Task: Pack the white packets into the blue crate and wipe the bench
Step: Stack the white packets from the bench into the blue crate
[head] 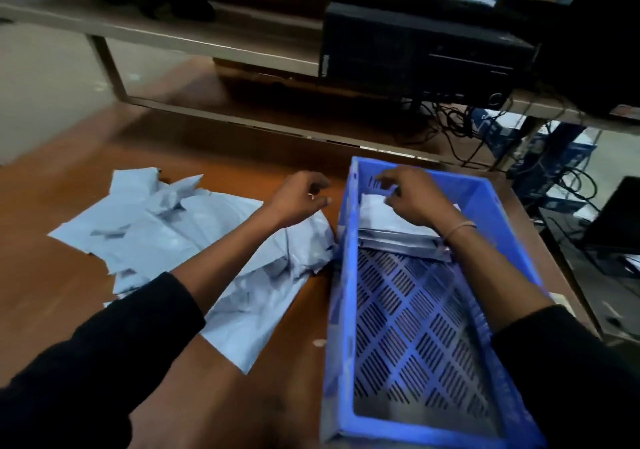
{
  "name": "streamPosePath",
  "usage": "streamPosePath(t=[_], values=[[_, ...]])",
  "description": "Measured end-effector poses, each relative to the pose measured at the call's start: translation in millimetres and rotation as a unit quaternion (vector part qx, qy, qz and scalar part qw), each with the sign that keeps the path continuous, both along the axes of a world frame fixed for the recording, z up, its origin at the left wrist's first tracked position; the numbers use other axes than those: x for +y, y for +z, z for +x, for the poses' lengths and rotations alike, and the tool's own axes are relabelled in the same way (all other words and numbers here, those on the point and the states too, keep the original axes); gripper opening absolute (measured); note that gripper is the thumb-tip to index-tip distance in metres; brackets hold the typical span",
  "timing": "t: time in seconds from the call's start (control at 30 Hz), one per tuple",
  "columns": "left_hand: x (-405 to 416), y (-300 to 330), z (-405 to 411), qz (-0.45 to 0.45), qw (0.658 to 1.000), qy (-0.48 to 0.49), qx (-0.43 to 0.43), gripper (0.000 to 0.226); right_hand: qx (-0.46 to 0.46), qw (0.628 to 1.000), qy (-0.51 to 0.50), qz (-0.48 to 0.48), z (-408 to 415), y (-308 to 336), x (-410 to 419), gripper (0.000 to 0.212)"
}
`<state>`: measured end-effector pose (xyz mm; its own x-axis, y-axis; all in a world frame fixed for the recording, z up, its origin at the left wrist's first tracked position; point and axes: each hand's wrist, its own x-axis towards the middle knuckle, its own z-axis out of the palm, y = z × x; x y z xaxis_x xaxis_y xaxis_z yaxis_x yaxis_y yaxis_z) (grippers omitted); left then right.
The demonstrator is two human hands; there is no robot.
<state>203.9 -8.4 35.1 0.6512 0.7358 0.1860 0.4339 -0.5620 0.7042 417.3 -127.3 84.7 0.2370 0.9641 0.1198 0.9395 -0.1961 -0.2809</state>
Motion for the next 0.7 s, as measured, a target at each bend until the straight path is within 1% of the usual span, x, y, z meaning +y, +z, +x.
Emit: streamPosePath(t=[0.03, 0.07, 0.13, 0.2, 0.23, 0.3, 0.33, 0.4, 0.43, 0.5, 0.57, 0.63, 0.7], values=[[5, -6, -12, -0.029, 0.999, 0.018, -0.023, 0.032, 0.045, 0.999, 0.007, 0.023, -16, 1, 9, 0.037], [8, -10, -24, -0.055, 0.997, 0.042, -0.039, 0.03, 0.095, 0.995, 0.007, 0.025, -32, 1, 18, 0.033], [17, -20, -46, -0.103, 0.988, 0.093, -0.075, 0.027, 0.152, 0.988, 0.01, -0.008, -63, -2, 37, 0.027], [25, -29, -66, -0.153, 0.975, 0.129, -0.098, 0.026, 0.154, 0.985, 0.004, -0.074, -87, -11, 61, 0.015], [28, -33, -74, -0.167, 0.971, 0.137, -0.106, 0.026, 0.133, 0.984, 0.002, -0.121, -98, -16, 72, 0.003], [30, -37, -87, -0.177, 0.966, 0.146, -0.117, 0.022, 0.093, 0.971, -0.014, -0.218, -116, -30, 94, 0.025], [29, -37, -91, -0.18, 0.965, 0.148, -0.121, 0.021, 0.084, 0.963, -0.023, -0.257, -123, -39, 102, 0.03], [26, -36, -99, -0.188, 0.964, 0.143, -0.122, 0.022, 0.045, 0.954, -0.034, -0.294, -132, -58, 113, 0.022], [25, -38, -102, -0.19, 0.964, 0.141, -0.12, 0.023, 0.037, 0.951, -0.044, -0.303, -134, -68, 116, 0.022], [24, -40, -108, -0.197, 0.964, 0.137, -0.116, 0.026, 0.06, 0.951, -0.067, -0.297, -136, -83, 120, 0.035], [26, -43, -112, -0.206, 0.962, 0.135, -0.118, 0.03, 0.038, 0.954, -0.08, -0.288, -135, -93, 125, 0.047], [29, -44, -115, -0.218, 0.959, 0.136, -0.122, 0.031, 0.054, 0.959, -0.081, -0.267, -132, -95, 129, 0.049], [32, -42, -117, -0.239, 0.953, 0.135, -0.13, 0.028, 0.089, 0.959, -0.076, -0.258, -128, -88, 133, 0.045]])
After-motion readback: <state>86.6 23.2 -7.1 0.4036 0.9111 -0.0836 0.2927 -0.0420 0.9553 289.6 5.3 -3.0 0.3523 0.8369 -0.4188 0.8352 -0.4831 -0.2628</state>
